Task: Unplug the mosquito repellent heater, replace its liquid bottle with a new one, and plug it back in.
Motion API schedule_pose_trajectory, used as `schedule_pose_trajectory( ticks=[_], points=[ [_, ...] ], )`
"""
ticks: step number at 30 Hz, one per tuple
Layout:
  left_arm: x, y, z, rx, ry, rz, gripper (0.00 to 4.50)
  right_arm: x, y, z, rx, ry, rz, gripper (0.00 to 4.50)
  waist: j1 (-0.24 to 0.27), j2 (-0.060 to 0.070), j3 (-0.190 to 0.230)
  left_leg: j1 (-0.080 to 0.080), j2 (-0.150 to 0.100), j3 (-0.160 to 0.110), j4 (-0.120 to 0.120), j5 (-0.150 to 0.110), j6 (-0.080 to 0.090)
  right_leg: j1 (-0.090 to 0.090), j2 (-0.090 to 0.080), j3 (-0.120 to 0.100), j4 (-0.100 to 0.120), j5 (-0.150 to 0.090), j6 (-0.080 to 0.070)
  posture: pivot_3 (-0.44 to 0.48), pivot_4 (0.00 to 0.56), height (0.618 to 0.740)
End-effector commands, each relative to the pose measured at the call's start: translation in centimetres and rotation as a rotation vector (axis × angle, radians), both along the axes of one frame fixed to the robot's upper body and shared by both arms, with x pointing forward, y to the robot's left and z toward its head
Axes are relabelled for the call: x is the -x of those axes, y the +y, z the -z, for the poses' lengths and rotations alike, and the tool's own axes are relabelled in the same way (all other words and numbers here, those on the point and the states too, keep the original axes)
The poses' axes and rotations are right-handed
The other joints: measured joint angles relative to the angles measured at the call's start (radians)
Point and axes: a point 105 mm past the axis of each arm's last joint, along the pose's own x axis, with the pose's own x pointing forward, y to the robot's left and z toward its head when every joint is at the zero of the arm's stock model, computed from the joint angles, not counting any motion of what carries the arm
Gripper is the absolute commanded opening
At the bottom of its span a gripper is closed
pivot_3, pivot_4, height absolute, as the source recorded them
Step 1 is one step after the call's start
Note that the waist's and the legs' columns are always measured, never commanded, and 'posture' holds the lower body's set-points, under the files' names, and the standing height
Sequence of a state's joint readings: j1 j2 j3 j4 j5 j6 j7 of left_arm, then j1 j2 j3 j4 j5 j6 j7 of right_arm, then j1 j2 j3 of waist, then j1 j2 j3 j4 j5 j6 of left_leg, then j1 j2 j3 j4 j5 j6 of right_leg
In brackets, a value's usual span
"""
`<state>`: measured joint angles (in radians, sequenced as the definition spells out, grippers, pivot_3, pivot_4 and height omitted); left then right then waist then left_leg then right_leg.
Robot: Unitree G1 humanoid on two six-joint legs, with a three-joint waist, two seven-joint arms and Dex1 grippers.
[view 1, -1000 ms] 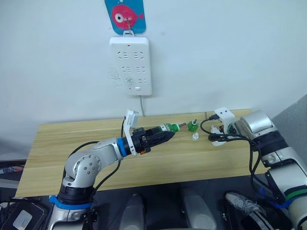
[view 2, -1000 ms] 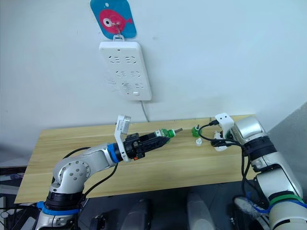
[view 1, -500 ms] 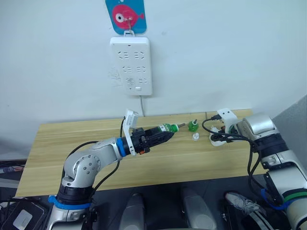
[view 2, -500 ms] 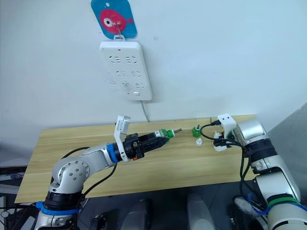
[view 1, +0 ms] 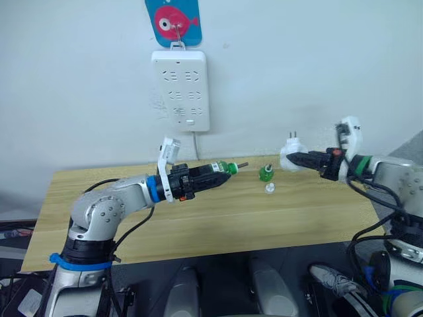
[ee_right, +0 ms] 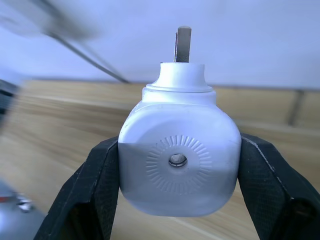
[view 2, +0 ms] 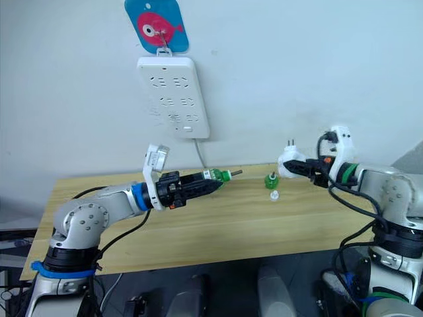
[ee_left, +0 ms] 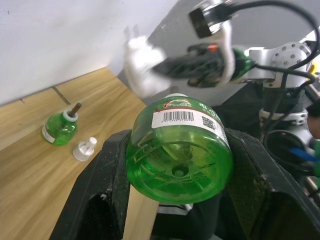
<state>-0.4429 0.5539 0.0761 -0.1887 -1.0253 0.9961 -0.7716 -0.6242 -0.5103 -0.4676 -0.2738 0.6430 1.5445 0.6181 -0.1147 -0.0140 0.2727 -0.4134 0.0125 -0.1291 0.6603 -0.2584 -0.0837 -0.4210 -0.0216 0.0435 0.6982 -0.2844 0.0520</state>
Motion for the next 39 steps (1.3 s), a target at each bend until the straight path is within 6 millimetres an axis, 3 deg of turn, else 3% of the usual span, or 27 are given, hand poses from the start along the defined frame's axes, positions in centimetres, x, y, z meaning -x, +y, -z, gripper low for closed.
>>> schedule_pose_trajectory(
  ticks=[1,11,17,39],
  points=[
    [0.7,0.7,-2.0,0.028,-0.02,0.075,2.32,2.9,2.1,-3.5,-0.156,-0.117,-0.232,2.93,-0.001,0.0,0.0,0.0,0.0,0.0,0.0,0.0,0.0,0.0,0.0,0.0,0.0,0.0,0.0,-0.196,0.226,0.725],
    [1.8,0.9,-4.7,0.041,-0.035,0.191,2.32,5.1,5.1,-4.7,-0.284,-0.105,-0.469,2.93,-0.003,0.0,0.0,0.0,0.0,0.0,0.0,0.0,0.0,0.0,0.0,0.0,0.0,0.0,0.0,-0.177,0.22,0.725],
    [2.6,0.8,-4.8,0.035,-0.03,0.238,2.32,5.4,6.0,-4.6,-0.305,-0.08,-0.506,2.93,-0.004,0.0,0.0,0.0,0.0,0.0,0.0,0.0,0.0,0.0,0.0,0.0,0.0,0.0,0.0,-0.17,0.219,0.725],
    [2.8,0.0,-4.9,0.056,-0.029,0.281,2.32,6.2,6.9,-4.8,-0.34,-0.038,-0.522,2.93,0.0,0.0,0.0,0.0,0.0,0.0,0.0,0.0,0.0,-0.001,0.0,0.0,0.0,0.0,0.0,-0.168,0.218,0.725]
  ],
)
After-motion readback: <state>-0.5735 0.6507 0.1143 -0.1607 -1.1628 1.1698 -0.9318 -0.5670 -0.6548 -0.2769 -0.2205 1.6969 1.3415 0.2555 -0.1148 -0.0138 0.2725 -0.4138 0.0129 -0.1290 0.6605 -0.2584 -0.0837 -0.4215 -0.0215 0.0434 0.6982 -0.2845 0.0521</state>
